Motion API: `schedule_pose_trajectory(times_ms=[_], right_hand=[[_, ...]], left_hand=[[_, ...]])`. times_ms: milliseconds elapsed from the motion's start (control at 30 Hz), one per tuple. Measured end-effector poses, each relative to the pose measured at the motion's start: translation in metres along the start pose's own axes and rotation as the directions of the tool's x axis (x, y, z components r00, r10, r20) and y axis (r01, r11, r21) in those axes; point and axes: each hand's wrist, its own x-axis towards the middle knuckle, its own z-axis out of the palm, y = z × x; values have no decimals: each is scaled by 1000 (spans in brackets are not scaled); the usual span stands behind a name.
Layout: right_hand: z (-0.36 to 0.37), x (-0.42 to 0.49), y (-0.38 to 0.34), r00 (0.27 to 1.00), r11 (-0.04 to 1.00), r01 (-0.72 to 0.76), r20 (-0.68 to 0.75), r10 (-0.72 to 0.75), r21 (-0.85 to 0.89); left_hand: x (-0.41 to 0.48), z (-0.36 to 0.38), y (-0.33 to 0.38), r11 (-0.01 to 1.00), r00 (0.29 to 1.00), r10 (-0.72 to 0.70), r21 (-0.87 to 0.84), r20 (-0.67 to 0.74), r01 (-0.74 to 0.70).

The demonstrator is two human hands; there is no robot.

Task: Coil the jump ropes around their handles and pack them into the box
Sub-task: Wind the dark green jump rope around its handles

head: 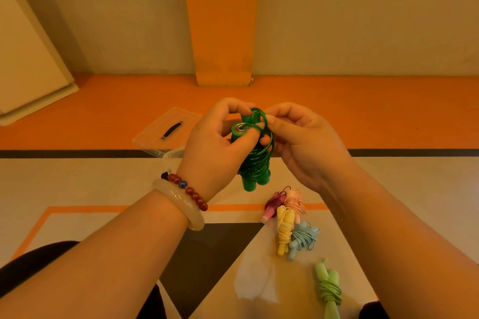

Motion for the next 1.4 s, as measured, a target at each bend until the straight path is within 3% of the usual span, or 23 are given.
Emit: schedule_pose_trajectory(times_ms=[300, 567, 733, 933, 1100, 1400], right_hand=[[-1, 2, 8, 998, 999, -42, -35, 43, 30], [-11, 4, 5, 994, 989, -111, -10, 113, 102], [-11, 4, 8, 995, 997, -73, -60, 74, 17], [-5, 2, 10, 996, 999, -10, -88, 6, -48], [-2, 1, 14, 994, 963, 53, -77, -75, -265], [-2, -1, 7, 993, 943, 42, -92, -76, -330]], left_hand=[[-2, 0, -1, 998, 995, -39, -53, 88, 44], [-7, 1, -8, 1000, 994, 27, -16, 110, -25], [-5, 8, -8, 949, 986, -152, -268, 74, 166], [-1, 9, -11, 908, 970, -243, -352, -5, 226], [-2, 3, -11, 977, 991, -133, -170, -24, 127], [-6, 7, -14, 995, 998, -57, -86, -18, 56]])
